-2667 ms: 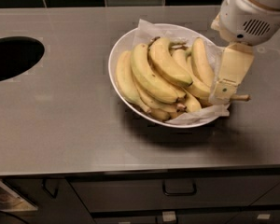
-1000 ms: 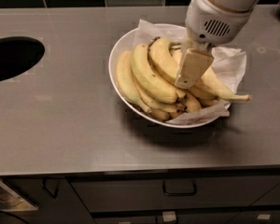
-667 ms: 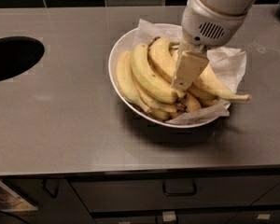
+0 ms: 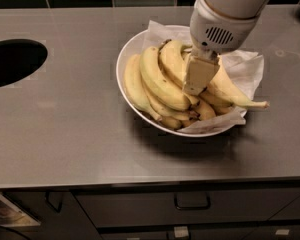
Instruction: Pick banana from white bowl
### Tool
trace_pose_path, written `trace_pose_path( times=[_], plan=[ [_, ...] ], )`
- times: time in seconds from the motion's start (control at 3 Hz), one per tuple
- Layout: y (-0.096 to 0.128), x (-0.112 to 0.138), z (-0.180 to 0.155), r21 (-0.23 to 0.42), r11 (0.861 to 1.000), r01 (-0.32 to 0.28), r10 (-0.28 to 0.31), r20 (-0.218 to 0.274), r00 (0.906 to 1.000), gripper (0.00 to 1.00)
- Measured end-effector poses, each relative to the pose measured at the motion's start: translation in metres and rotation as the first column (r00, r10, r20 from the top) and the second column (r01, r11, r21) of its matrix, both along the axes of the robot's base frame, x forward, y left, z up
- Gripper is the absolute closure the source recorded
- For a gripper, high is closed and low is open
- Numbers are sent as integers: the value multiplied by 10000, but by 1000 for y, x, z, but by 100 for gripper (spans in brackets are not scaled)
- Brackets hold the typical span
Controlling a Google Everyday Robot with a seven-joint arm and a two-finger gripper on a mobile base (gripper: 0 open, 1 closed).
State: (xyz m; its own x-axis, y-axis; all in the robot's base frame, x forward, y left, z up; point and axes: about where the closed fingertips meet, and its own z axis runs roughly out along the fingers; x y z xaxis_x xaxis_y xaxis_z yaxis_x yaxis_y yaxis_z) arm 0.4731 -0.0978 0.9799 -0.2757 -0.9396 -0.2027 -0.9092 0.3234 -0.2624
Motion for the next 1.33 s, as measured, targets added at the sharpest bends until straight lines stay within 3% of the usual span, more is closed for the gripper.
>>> trace_pose_path(
  times=[1.0, 1.33],
  plan=[
    [-4, 9, -10, -209, 9996, 204, -202, 81, 9998, 55],
    [-3, 11, -12, -134, 9998, 154, -154, 57, 9999, 52]
  ],
)
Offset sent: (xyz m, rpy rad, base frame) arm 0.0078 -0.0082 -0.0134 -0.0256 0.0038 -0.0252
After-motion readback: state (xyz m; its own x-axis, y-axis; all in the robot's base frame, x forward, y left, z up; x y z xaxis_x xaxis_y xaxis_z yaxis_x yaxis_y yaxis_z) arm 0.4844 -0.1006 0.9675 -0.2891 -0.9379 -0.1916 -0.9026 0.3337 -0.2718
